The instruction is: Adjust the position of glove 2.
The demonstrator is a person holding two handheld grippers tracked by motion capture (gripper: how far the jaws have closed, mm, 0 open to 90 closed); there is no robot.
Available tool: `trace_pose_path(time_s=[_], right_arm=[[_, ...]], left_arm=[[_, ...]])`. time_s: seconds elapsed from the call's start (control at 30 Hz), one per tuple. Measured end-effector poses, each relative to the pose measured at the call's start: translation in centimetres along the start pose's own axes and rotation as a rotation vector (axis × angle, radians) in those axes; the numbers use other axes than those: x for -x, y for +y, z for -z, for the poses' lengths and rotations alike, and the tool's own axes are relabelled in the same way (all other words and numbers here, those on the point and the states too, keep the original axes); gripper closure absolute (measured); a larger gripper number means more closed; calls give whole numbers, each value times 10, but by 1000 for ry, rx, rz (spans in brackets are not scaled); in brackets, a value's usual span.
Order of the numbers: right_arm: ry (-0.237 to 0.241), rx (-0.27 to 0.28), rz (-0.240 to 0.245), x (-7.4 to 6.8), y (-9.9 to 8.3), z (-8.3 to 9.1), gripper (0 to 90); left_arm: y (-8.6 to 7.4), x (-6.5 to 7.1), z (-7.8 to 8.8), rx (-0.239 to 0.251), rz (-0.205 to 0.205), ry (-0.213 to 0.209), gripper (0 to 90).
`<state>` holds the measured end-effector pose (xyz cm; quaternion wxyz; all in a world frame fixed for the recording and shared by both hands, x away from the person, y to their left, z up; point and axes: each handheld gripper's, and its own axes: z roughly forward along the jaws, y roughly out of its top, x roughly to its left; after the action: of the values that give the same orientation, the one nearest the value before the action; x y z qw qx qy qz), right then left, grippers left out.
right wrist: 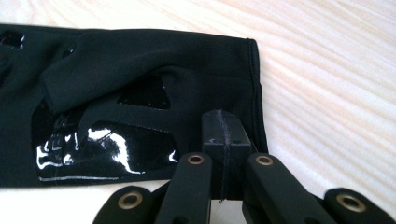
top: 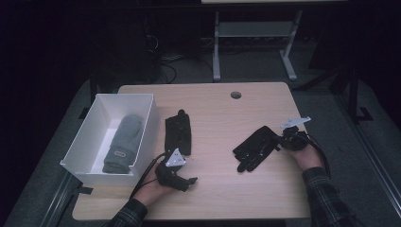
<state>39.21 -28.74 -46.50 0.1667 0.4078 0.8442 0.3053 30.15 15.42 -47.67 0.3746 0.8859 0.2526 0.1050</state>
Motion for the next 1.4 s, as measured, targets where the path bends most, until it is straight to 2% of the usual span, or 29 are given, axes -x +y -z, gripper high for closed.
trace_pose_path(time_s=[0.27,0.53,0.57,0.63,0.8,0.93,0.97,1.1,1.13,1.27,1.4], right_arm=[[15,-41,41,-17,-9,13,900],[83,-65,88,-48,-23,31,900],[104,-68,106,-57,-25,34,900],[112,-73,108,-61,-26,35,900],[182,-76,174,-87,-23,36,900],[243,-73,218,-104,-16,31,900],[245,-60,232,-109,-13,31,900],[272,12,214,-111,4,31,900],[273,24,228,-112,11,28,900],[272,52,229,-115,33,12,900],[265,52,237,-116,53,-10,900]], left_arm=[[0,0,0,0,4,-1,127],[0,0,-1,7,3,-1,127],[0,0,-1,6,0,2,127],[0,0,-1,5,-1,2,127],[0,0,-1,4,-1,3,127],[0,0,-1,3,-1,3,126],[0,0,-1,3,-1,3,127],[0,0,-1,5,2,3,127],[1,0,-1,0,-2,3,127],[1,-1,-1,-2,-5,3,127],[1,0,-1,0,1,2,127]])
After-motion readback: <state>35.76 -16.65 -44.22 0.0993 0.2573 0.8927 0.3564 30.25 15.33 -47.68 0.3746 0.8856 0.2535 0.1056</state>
